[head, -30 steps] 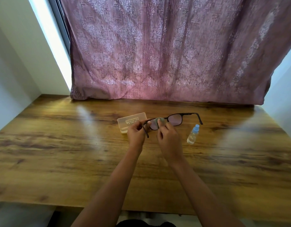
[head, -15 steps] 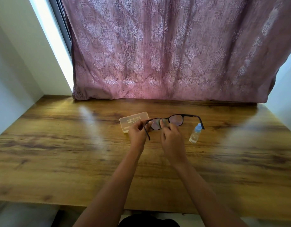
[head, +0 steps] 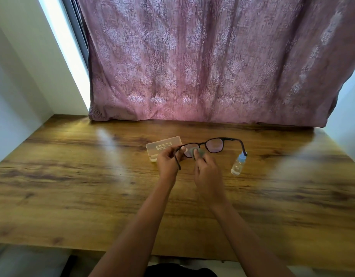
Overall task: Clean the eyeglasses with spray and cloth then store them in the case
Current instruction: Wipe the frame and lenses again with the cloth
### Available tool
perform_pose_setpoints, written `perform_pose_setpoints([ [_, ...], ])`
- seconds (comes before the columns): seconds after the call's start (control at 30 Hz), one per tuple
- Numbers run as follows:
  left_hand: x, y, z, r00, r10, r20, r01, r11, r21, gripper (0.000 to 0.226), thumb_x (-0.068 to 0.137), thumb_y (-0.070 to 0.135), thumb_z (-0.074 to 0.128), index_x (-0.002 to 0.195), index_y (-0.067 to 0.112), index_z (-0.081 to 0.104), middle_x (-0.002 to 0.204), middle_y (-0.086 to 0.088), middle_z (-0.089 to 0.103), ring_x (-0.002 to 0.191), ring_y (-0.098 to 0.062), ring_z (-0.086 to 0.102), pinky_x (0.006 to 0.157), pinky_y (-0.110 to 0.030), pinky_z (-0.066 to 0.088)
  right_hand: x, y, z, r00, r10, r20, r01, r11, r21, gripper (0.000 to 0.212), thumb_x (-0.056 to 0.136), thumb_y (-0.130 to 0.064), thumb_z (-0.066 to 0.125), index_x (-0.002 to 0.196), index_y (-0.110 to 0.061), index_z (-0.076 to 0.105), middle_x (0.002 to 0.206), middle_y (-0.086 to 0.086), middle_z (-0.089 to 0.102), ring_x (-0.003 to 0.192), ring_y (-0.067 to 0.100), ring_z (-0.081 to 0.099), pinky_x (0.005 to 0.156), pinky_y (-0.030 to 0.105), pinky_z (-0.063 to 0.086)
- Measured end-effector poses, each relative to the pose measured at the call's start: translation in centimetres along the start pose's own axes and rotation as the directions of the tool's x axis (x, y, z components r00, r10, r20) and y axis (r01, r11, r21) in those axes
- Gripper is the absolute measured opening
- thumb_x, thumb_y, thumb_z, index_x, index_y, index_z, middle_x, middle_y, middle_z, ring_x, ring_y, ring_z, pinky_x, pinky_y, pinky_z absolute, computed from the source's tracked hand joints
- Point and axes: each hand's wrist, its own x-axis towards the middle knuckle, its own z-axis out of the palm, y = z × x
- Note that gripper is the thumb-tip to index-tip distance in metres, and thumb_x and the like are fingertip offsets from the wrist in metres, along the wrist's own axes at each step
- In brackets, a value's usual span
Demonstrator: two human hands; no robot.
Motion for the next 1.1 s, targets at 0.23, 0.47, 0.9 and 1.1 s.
perform_pose_setpoints([
  [0.23, -0.3, 0.3, 0.3, 1.0, 0.012, -0.01, -0.012, 1.0, -0.008, 0.006, 0.084, 0.004, 0.062, 0.089, 0.003, 0.066, 0.085, -0.016, 0.064, 0.08, -0.019, 0.062, 0.07, -0.024, 0.054, 1.0, -1.6, 0.2, 0.998, -0.046, -0.032, 0.046, 0.999, -0.024, 0.038, 0.083, 0.001, 0.059, 0.122, 0.002, 0.055, 0.098, 0.015, 0.062, 0.085, 0.025, 0.062, 0.062, 0.03, 0.054],
  [0.47, -0.4, 0.1, -0.2, 0.999, 0.021, -0.047, -0.021, 1.0, 0.01, 0.011, 0.084, 0.003, 0.062, 0.094, -0.001, 0.065, 0.08, -0.006, 0.065, 0.072, -0.004, 0.063, 0.067, -0.019, 0.053, -1.1, -0.9, 0.5, 0.994, -0.105, 0.011, 0.105, 0.994, -0.015, 0.04, 0.082, 0.0, 0.057, 0.122, -0.003, 0.056, 0.089, 0.012, 0.061, 0.077, 0.023, 0.06, 0.059, 0.029, 0.052],
  [0.9, -0.6, 0.3, 0.0, 0.999, -0.001, -0.041, 0.002, 1.0, 0.019, 0.01, 0.083, 0.007, 0.064, 0.092, 0.002, 0.067, 0.086, -0.015, 0.066, 0.083, -0.023, 0.063, 0.074, -0.031, 0.053, -0.4, -1.4, 0.3, 0.995, -0.102, -0.005, 0.101, 0.994, -0.037, 0.042, 0.083, -0.001, 0.062, 0.124, 0.001, 0.053, 0.099, 0.014, 0.062, 0.088, 0.024, 0.062, 0.065, 0.028, 0.054],
  [1.1, -0.5, 0.3, -0.2, 0.998, -0.01, -0.059, 0.011, 1.0, 0.016, 0.013, 0.079, 0.014, 0.069, 0.089, 0.006, 0.069, 0.085, -0.013, 0.068, 0.083, -0.026, 0.064, 0.078, -0.04, 0.054, -1.1, 0.0, -0.1, 0.998, -0.067, 0.002, 0.067, 0.998, -0.003, 0.041, 0.083, -0.002, 0.061, 0.123, 0.0, 0.054, 0.098, 0.015, 0.063, 0.085, 0.026, 0.062, 0.064, 0.03, 0.053],
])
